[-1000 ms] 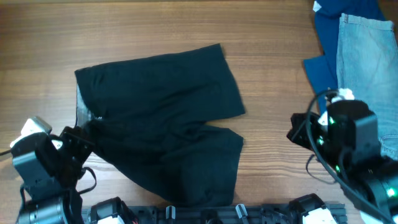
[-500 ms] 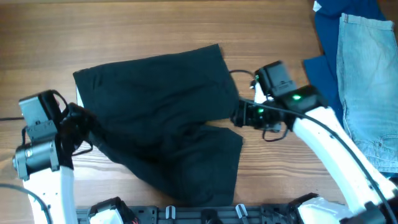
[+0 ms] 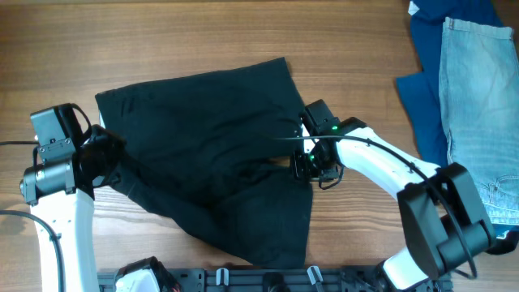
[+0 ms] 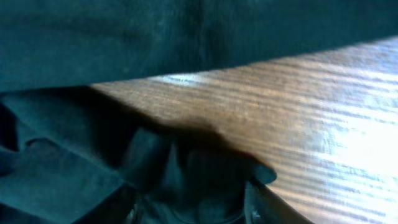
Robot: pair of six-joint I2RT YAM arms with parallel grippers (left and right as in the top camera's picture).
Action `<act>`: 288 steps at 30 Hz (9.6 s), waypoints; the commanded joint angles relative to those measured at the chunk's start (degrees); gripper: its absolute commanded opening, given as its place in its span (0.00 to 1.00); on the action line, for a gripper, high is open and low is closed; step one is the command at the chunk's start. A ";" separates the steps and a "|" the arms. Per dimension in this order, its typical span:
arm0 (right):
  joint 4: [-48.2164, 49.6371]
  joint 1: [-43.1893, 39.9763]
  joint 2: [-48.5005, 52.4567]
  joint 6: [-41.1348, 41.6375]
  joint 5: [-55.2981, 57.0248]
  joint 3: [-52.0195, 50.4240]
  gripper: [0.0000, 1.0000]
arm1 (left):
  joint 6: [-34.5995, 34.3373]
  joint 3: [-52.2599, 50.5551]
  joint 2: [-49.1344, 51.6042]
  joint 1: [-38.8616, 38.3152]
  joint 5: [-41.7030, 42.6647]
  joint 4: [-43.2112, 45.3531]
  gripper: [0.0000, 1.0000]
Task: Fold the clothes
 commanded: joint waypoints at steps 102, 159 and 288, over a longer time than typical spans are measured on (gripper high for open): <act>-23.37 -21.77 -32.06 -2.49 4.61 20.46 0.04 | -3.08 1.14 -28.17 -11.87 -0.20 -21.14 0.04; 44.04 -8.96 15.65 -11.98 -6.29 20.46 0.04 | 5.35 -2.32 16.92 -14.12 -10.38 21.22 1.00; 24.76 -18.84 23.28 -24.39 -7.89 23.30 0.76 | 30.93 -1.64 39.80 -4.66 2.75 17.75 0.79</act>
